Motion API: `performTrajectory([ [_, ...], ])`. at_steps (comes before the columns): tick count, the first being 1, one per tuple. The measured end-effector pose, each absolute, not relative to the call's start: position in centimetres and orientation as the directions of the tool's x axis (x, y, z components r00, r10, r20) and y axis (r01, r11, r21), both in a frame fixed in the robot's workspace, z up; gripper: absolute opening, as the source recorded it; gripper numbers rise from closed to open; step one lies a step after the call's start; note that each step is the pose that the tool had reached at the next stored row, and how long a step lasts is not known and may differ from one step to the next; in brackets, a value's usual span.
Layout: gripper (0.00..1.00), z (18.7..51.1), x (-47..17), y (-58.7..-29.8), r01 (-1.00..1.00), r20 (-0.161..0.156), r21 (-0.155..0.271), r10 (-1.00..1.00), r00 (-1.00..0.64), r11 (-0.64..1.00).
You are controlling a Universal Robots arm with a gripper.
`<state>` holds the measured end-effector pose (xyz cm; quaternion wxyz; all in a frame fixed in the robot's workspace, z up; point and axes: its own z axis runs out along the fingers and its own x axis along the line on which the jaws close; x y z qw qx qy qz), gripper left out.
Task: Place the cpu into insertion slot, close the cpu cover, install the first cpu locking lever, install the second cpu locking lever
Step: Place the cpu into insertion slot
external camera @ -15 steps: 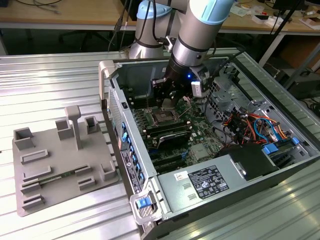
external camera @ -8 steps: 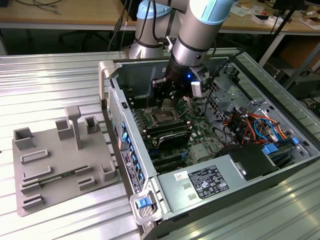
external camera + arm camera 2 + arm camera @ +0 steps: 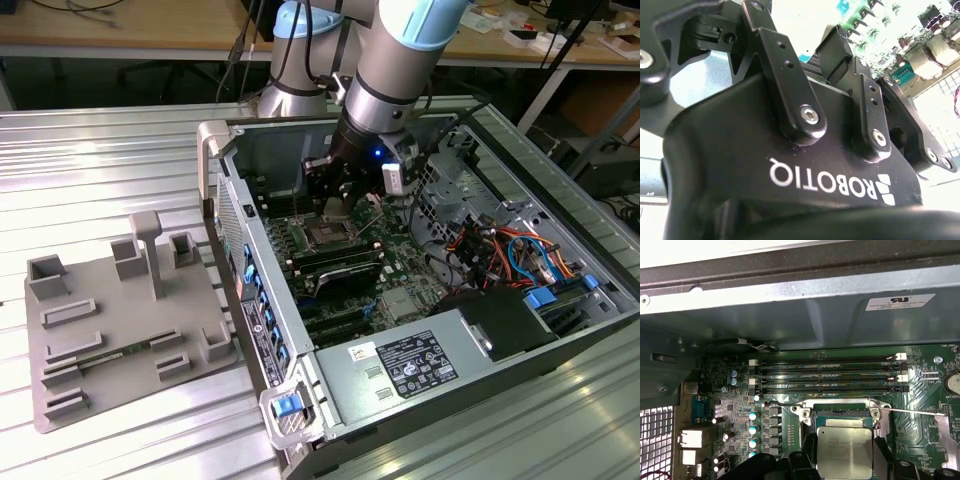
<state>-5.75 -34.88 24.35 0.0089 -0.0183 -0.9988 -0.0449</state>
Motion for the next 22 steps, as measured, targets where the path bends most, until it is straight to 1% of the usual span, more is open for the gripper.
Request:
performTrajectory([
  [22, 0.55, 24.10, -5.75, -34.89, 0.054, 0.019, 0.089, 0.052, -0.998, 0.995],
])
